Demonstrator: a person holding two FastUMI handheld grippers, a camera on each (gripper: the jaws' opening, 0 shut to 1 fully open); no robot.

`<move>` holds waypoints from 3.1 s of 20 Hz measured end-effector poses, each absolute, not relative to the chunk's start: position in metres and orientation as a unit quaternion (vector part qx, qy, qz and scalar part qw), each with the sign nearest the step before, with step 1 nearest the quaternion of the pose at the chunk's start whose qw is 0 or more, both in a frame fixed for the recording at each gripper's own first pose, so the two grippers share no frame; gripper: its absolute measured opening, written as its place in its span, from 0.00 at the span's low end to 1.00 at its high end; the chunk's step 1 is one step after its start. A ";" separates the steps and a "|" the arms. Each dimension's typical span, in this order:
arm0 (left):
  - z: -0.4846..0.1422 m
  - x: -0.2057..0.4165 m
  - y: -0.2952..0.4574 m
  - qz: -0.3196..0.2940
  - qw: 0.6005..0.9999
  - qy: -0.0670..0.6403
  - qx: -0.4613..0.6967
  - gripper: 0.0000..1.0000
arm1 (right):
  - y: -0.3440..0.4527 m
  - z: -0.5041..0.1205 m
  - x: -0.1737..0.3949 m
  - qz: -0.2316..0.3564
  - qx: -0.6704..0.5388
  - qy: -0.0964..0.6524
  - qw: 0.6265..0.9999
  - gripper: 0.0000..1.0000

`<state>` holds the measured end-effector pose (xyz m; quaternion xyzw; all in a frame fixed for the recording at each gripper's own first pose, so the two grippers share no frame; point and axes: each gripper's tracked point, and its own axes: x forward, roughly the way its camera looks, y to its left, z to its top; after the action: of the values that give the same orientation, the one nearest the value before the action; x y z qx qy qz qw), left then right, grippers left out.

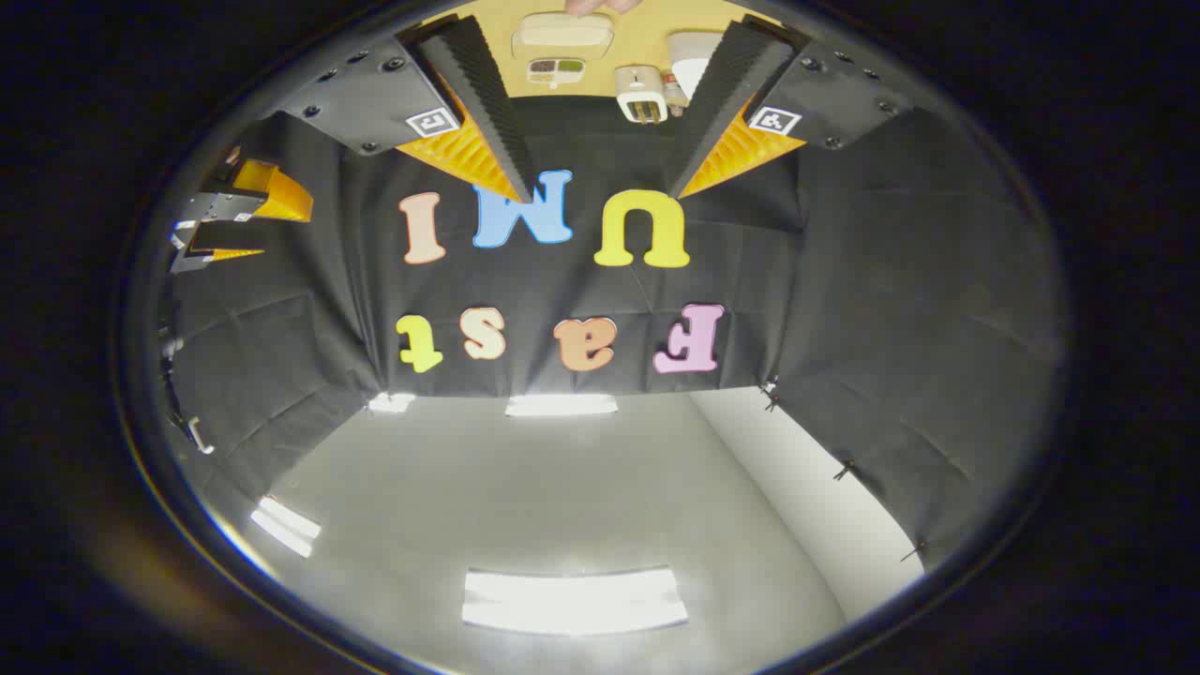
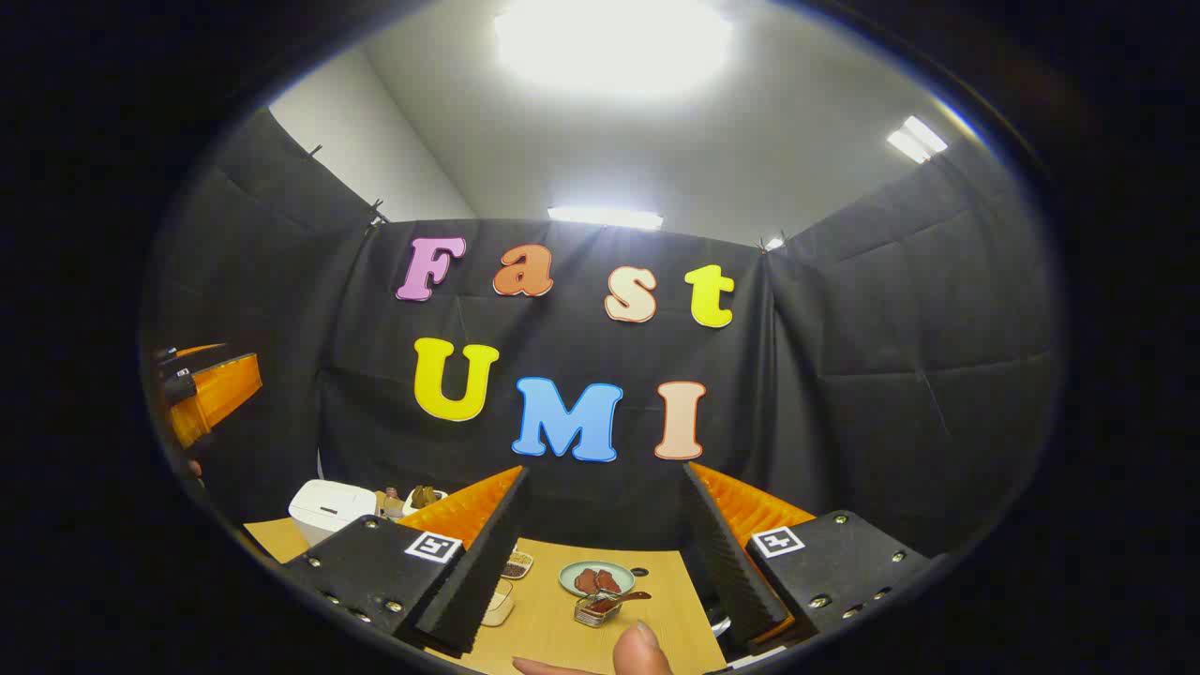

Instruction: Close the left gripper, press the button to open the rice cooker; take a wooden spoon from the chopstick holder with the right hand, scoop a spoonful of rice and pour it into the rice cooker, then put the wooden spoon back into the chopstick holder.

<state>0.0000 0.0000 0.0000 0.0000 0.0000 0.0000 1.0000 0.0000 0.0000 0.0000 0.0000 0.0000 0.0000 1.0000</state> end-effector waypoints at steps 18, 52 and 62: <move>-0.021 -0.009 0.013 0.056 0.998 0.036 0.021 0.93 | -0.001 -0.023 0.001 0.027 0.020 0.029 0.999 0.96; -0.522 0.218 0.298 0.187 0.878 0.441 0.019 0.09 | 0.115 -0.074 0.098 -0.074 -0.070 0.155 0.983 0.97; -0.487 0.256 0.309 0.191 0.909 0.366 0.060 0.10 | 0.136 -0.085 0.088 -0.068 -0.068 0.181 0.979 0.97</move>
<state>0.2561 0.3087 -0.4871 0.0599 0.3663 0.1907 0.9088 0.0882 0.1363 -0.0847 -0.0681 0.1815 -0.0676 0.9787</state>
